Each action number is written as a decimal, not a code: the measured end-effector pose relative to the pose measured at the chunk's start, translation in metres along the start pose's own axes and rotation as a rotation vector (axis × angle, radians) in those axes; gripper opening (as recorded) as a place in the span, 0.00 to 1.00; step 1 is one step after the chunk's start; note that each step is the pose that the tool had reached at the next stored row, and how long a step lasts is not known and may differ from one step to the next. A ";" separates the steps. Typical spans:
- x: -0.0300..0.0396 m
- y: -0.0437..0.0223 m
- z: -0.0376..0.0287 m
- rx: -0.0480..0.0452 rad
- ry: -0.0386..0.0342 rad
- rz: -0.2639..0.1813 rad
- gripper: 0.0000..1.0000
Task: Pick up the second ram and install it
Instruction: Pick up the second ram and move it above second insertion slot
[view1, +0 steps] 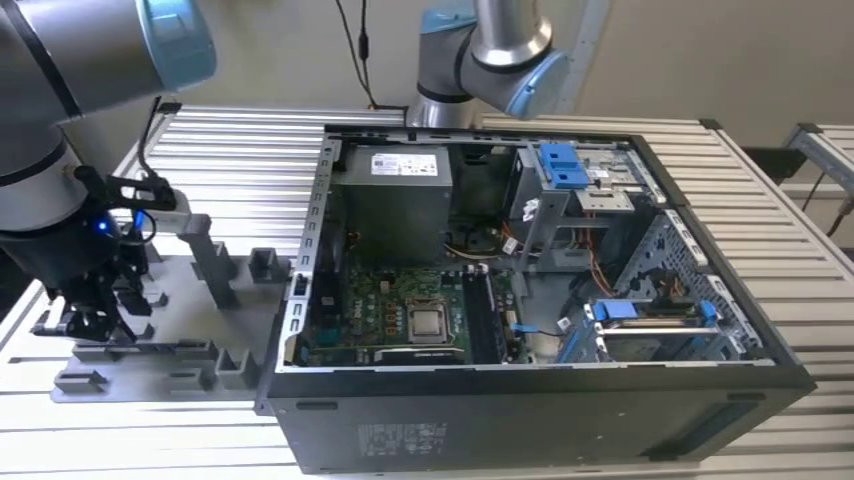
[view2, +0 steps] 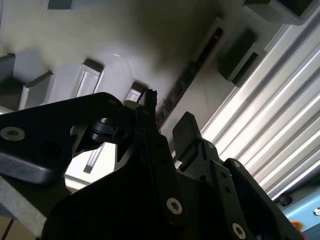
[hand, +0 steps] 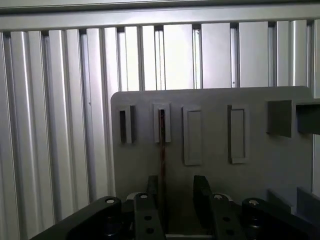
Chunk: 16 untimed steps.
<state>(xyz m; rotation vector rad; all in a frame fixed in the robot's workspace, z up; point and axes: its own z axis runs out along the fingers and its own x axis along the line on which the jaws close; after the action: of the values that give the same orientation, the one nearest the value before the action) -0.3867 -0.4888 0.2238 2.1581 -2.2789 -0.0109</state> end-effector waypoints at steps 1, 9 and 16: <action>0.0000 0.0006 0.0015 0.0012 0.0004 0.000 0.42; 0.0004 0.0022 0.0138 0.0022 0.0047 0.000 0.42; 0.0022 0.0029 0.0226 0.0025 0.0067 0.000 0.42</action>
<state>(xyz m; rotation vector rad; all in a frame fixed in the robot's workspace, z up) -0.3899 -0.4907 0.2012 2.1561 -2.2764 -0.0008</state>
